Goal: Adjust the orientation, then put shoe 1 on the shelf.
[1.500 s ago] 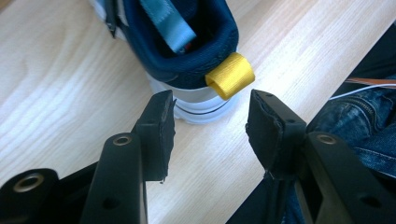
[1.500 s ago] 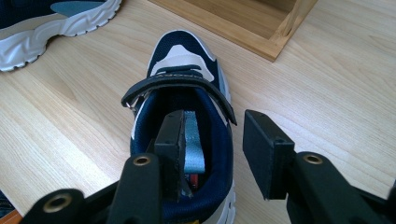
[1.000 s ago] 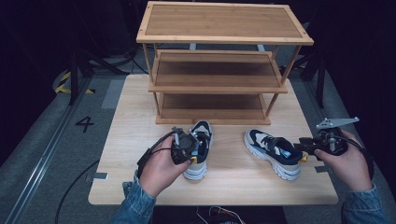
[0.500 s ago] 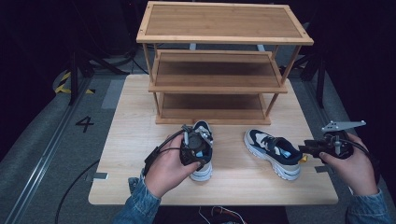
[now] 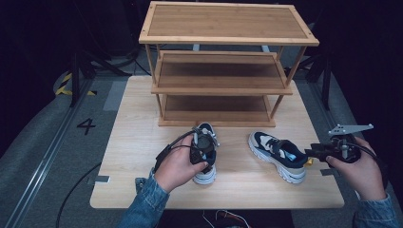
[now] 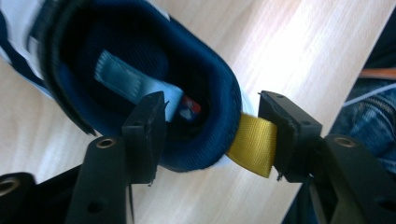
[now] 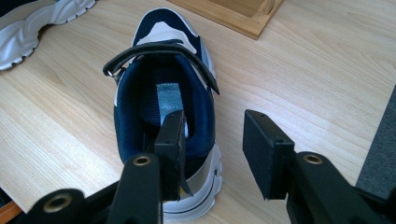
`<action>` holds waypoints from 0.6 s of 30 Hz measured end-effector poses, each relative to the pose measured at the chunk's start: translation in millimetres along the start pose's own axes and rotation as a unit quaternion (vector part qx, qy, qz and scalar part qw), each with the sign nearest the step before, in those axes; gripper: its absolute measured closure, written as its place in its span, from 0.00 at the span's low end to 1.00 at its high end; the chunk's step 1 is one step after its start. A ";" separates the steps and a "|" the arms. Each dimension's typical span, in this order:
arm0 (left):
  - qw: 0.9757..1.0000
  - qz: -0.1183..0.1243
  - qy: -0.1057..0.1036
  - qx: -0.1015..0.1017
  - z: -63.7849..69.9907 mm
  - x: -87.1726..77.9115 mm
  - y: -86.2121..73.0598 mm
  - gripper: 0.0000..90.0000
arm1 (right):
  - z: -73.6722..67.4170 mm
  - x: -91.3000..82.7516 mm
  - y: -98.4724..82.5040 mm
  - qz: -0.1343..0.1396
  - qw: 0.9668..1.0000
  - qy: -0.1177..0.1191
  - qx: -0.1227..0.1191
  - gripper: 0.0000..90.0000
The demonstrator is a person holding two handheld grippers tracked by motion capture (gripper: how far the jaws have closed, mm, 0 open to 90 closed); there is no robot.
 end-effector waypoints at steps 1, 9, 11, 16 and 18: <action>1.000 -0.003 -0.004 -0.004 -0.4 3.0 -0.4 0.48 | 0.0 0.2 0.1 -0.001 1.000 0.000 -0.001 0.67; 1.000 -0.006 -0.004 0.001 -3.0 6.1 -2.0 0.60 | 0.2 0.3 0.9 0.000 1.000 -0.001 -0.004 0.67; 1.000 0.000 -0.016 -0.004 -2.7 6.1 -0.5 0.63 | 0.2 1.3 0.9 -0.001 1.000 -0.003 -0.008 0.67; 0.999 0.014 -0.032 0.024 1.9 5.6 3.7 0.78 | -1.4 2.7 1.4 -0.002 1.000 -0.003 -0.012 0.67; 0.999 0.014 -0.024 0.033 2.2 4.7 4.5 0.78 | -0.6 2.7 1.5 0.000 1.000 -0.003 -0.013 0.67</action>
Point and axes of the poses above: each handheld gripper's, and its own axes: x roughly forward along the jaws, y roughly out of its top, z roughly to its right, the point moved 8 cm from there along x, roughly forward along the jaws, and after that the axes turned 6 degrees about -y, right-handed, at the moved point
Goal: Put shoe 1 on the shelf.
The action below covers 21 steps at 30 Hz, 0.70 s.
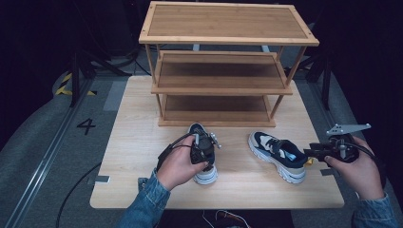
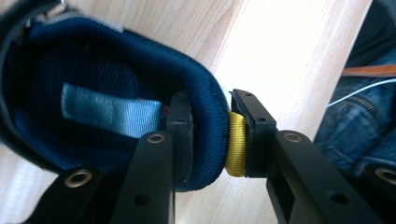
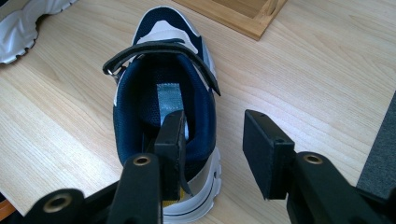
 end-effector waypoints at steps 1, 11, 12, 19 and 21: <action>1.000 0.001 0.005 0.010 0.7 -1.8 1.2 0.78 | 0.2 0.0 -0.1 0.000 1.000 0.000 0.000 0.67; 0.999 0.004 0.021 0.031 -5.8 -16.2 6.7 0.77 | 0.4 -3.1 1.0 0.004 1.000 -0.003 0.003 0.68; 0.999 0.011 0.023 0.030 -6.6 -16.6 8.2 0.77 | 0.3 -3.2 0.4 0.002 1.000 -0.003 0.003 0.68; 0.998 0.010 0.044 0.052 -20.5 -23.8 16.7 0.76 | 1.0 -3.8 -3.0 0.001 1.000 -0.002 0.010 0.68; 0.997 0.016 0.050 0.057 -28.1 -27.0 21.0 0.76 | 2.3 -5.3 -4.3 0.003 1.000 -0.004 0.010 0.68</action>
Point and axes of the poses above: each handheld gripper's, and its own axes: x roughly forward along the jaws, y roughly out of its top, z roughly to its right, the point moved 8 cm from there along x, roughly forward along the jaws, and after that the axes turned 6 degrees about -y, right-handed, at the moved point
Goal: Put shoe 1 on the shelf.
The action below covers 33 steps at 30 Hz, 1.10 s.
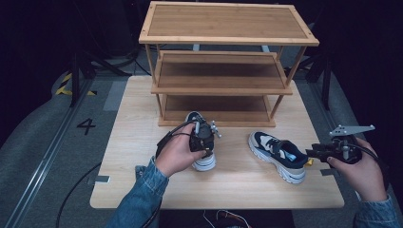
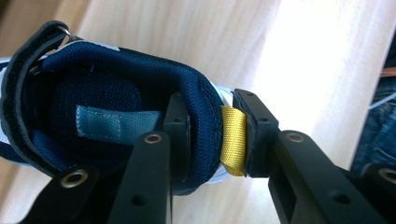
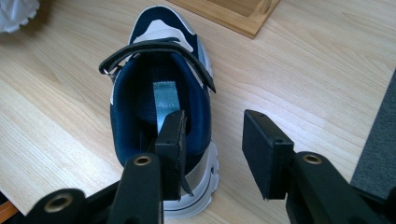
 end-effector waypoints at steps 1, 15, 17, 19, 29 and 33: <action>1.000 0.003 0.000 0.000 -2.9 -0.8 1.4 0.76 | 0.1 -0.3 -0.4 0.000 1.000 0.000 -0.001 0.68; 0.999 -0.003 0.023 0.045 -47.7 0.8 20.8 0.75 | 4.9 -4.7 -9.7 -0.004 1.000 -0.007 0.012 0.68; 0.998 -0.002 0.021 0.051 -50.4 2.1 22.4 0.75 | 5.5 -5.7 -10.5 -0.004 1.000 -0.008 0.012 0.68; 0.998 0.000 0.016 0.061 -55.0 6.0 26.7 0.74 | 5.9 -6.4 -11.1 -0.003 1.000 -0.009 0.014 0.68; 0.995 0.001 0.005 0.103 -62.9 20.5 37.4 0.72 | 6.7 -9.5 -13.1 -0.003 1.000 -0.012 0.016 0.69; 0.994 -0.001 0.009 0.106 -63.7 19.7 35.8 0.72 | 5.9 -8.1 -12.4 -0.003 1.000 -0.011 0.013 0.69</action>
Point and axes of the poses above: each handheld gripper's, and its own axes: x roughly forward along the jaws, y roughly out of its top, z roughly to its right, the point moved 8 cm from there along x, roughly forward along the jaws, and after that the axes turned 6 degrees about -y, right-handed, at the moved point
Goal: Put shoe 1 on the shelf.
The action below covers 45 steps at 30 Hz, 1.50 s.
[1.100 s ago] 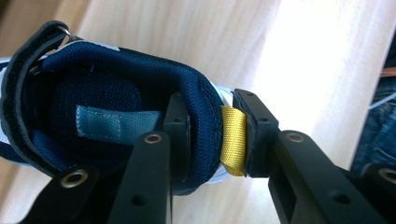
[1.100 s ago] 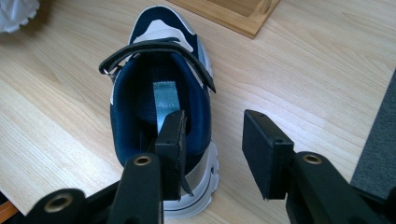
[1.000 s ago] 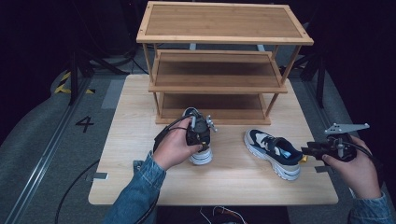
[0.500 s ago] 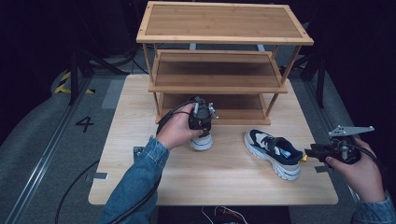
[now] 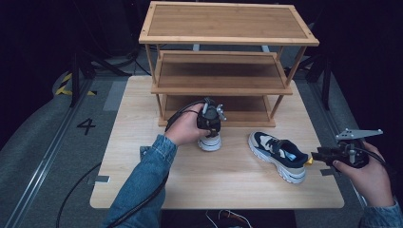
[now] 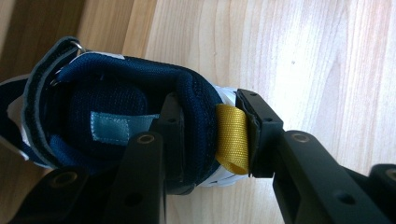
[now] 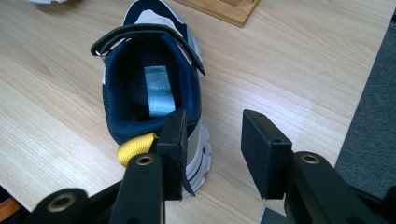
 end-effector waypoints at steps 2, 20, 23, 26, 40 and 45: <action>1.000 0.001 -0.001 -0.004 0.8 0.4 -0.8 0.71 | -0.9 0.9 0.7 0.001 1.000 0.002 -0.003 0.69; 0.995 0.060 0.036 -0.077 34.6 -34.8 0.5 0.43 | -5.9 5.8 12.7 0.008 1.000 0.012 -0.007 0.67; 0.994 0.056 0.029 -0.093 45.8 -38.1 -2.4 0.44 | -7.5 7.7 15.2 0.009 1.000 0.014 -0.009 0.67; 0.991 0.060 0.026 -0.115 59.3 -39.9 -7.2 0.43 | -9.2 8.3 17.6 0.008 1.000 0.016 -0.011 0.67; 0.983 0.049 -0.030 -0.172 83.5 -1.7 -22.5 0.77 | -12.5 11.4 24.3 0.009 1.000 0.022 -0.015 0.68; 0.981 0.043 -0.027 -0.188 75.9 13.8 -24.5 0.82 | -10.7 10.2 22.6 0.011 1.000 0.020 -0.015 0.68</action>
Point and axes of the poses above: each handheld gripper's, and its own axes: x roughly forward along the jaws, y roughly out of its top, z roughly to its right, the point moved 8 cm from there along x, roughly forward along the jaws, and after that the axes turned 6 degrees about -y, right-handed, at the moved point
